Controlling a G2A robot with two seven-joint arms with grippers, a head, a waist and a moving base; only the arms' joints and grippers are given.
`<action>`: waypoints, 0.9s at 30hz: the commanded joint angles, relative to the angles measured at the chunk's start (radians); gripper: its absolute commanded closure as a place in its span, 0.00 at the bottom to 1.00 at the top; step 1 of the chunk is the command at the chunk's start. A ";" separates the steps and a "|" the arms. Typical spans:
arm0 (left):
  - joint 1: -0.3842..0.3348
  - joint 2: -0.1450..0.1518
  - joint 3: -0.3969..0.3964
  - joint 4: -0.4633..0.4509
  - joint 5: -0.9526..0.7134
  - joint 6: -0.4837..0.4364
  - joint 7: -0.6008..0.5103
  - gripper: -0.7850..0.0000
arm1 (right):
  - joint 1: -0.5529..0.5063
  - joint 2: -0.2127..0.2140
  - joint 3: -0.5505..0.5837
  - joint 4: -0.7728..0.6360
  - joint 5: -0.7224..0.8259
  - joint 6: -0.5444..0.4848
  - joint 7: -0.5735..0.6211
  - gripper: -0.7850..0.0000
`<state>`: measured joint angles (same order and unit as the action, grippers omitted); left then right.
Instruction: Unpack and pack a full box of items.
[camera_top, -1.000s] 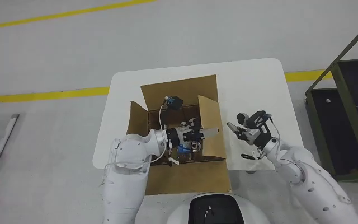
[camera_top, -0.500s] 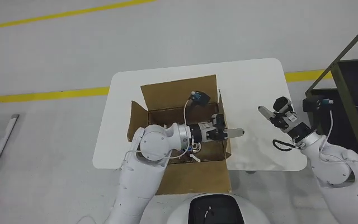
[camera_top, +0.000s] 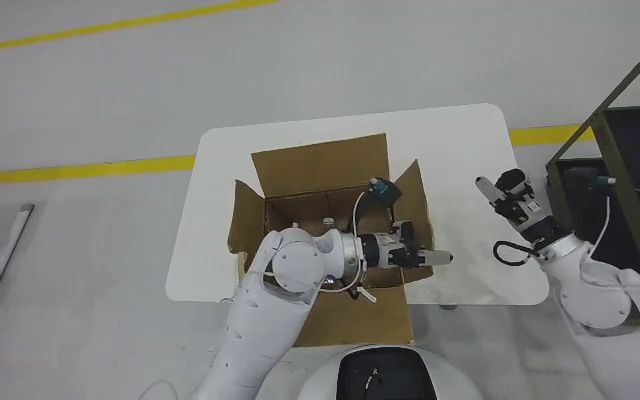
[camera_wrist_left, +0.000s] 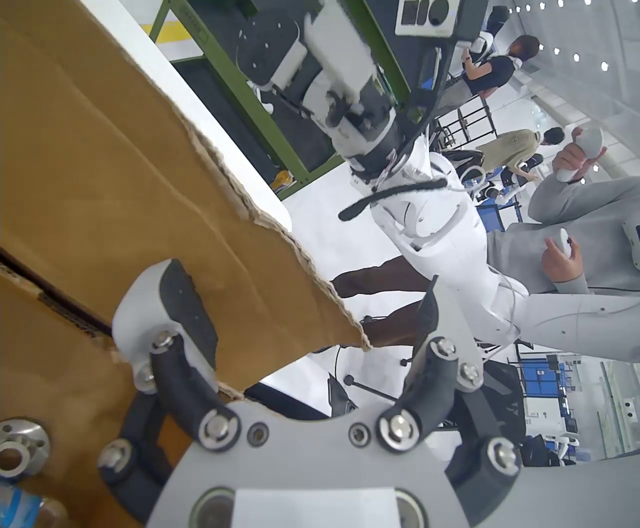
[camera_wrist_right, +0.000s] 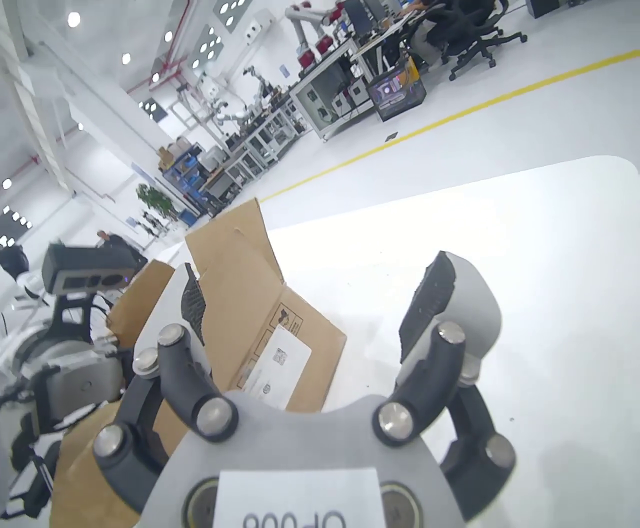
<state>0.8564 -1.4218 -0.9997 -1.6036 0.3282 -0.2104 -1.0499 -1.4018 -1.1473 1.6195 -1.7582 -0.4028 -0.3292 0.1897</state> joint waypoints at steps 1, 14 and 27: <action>0.003 0.003 0.000 -0.003 0.013 0.005 -0.001 0.00 | 0.000 0.000 0.010 -0.004 0.059 0.018 0.020 0.00; -0.018 0.011 0.047 0.005 0.033 0.007 -0.039 0.00 | 0.021 0.006 -0.040 -0.087 -0.009 0.091 0.180 0.80; -0.050 0.017 0.077 0.030 0.034 0.004 -0.063 0.00 | 0.056 0.006 -0.101 -0.054 -0.033 0.099 0.248 0.68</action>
<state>0.8084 -1.4054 -0.9231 -1.5756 0.3635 -0.2061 -1.1131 -1.3473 -1.1415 1.5207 -1.8159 -0.4331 -0.2296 0.4297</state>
